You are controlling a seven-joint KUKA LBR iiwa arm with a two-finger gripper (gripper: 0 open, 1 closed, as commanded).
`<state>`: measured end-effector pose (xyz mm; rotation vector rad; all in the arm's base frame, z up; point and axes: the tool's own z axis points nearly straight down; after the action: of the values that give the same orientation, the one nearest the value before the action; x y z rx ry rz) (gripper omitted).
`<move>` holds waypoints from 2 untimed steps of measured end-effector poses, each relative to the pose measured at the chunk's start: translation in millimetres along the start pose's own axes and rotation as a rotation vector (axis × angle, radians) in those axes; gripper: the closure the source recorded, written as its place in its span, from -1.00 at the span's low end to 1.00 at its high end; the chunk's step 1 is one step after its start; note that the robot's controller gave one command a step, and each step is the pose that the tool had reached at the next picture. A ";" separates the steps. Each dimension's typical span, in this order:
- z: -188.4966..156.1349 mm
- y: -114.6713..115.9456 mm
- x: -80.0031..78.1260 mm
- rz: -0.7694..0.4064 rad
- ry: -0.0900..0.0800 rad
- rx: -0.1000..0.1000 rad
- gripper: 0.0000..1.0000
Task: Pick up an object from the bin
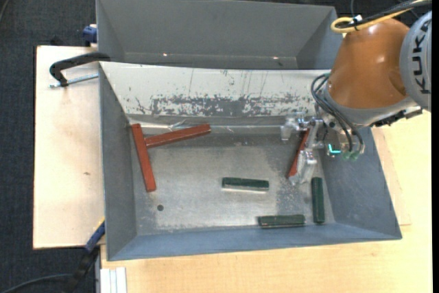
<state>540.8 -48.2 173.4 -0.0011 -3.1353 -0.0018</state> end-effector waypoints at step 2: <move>103.1 59.7 15.9 -0.074 -0.004 -0.002 -1.00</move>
Offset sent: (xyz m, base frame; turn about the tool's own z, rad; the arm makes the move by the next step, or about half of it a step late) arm 0.0088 0.0160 -0.1034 -0.0174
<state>524.3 11.7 70.5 0.1144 -3.1374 -0.0047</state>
